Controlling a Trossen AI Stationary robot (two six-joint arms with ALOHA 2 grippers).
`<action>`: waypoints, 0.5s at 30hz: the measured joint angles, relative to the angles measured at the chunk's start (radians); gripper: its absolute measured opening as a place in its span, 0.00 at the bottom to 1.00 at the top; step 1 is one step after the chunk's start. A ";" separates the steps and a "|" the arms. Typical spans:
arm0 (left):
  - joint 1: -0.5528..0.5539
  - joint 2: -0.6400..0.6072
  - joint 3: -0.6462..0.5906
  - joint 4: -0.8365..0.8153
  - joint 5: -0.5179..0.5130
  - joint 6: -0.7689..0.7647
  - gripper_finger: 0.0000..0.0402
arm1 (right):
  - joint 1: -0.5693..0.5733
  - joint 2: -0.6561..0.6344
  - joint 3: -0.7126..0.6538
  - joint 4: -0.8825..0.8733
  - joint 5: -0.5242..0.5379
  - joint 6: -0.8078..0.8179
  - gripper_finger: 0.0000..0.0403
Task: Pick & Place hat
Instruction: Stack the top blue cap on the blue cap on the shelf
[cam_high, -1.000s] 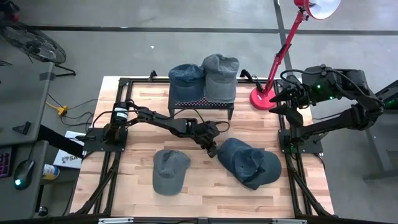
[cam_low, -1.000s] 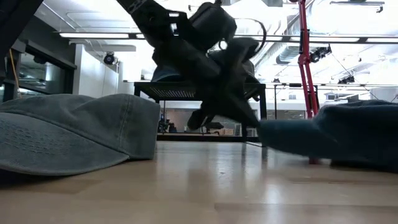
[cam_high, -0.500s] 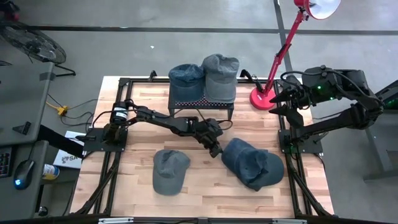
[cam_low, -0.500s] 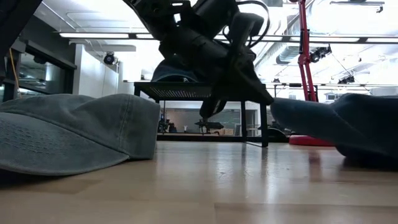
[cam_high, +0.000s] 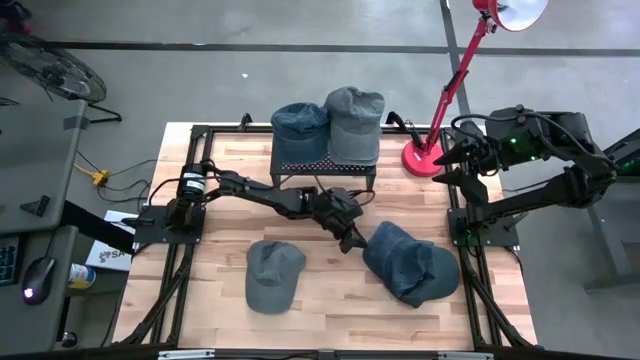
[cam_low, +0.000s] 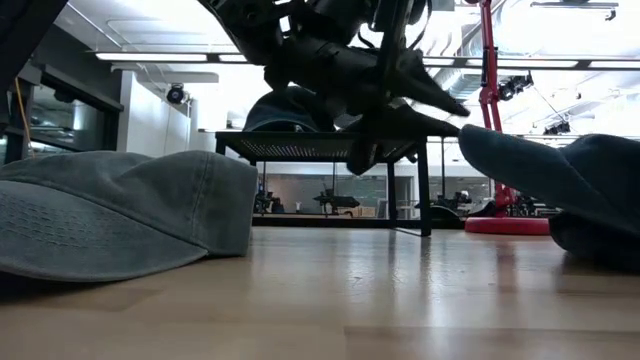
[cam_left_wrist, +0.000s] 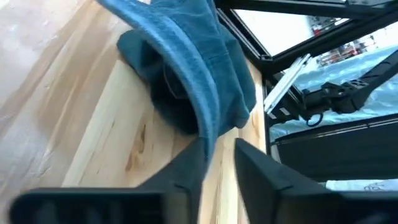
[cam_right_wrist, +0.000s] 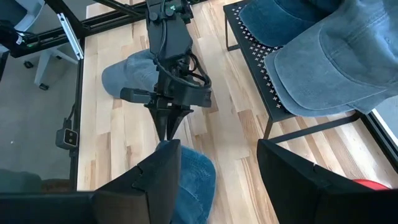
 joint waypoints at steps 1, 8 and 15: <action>0.000 0.000 0.000 0.006 0.005 0.000 0.26 | 0.000 0.000 0.000 0.000 0.000 0.000 0.51; -0.007 0.001 0.000 0.056 0.020 0.000 0.46 | 0.000 0.000 0.000 0.000 0.022 0.000 0.51; -0.021 0.001 0.000 0.064 -0.076 0.004 0.46 | 0.000 0.000 0.000 0.000 0.023 0.000 0.51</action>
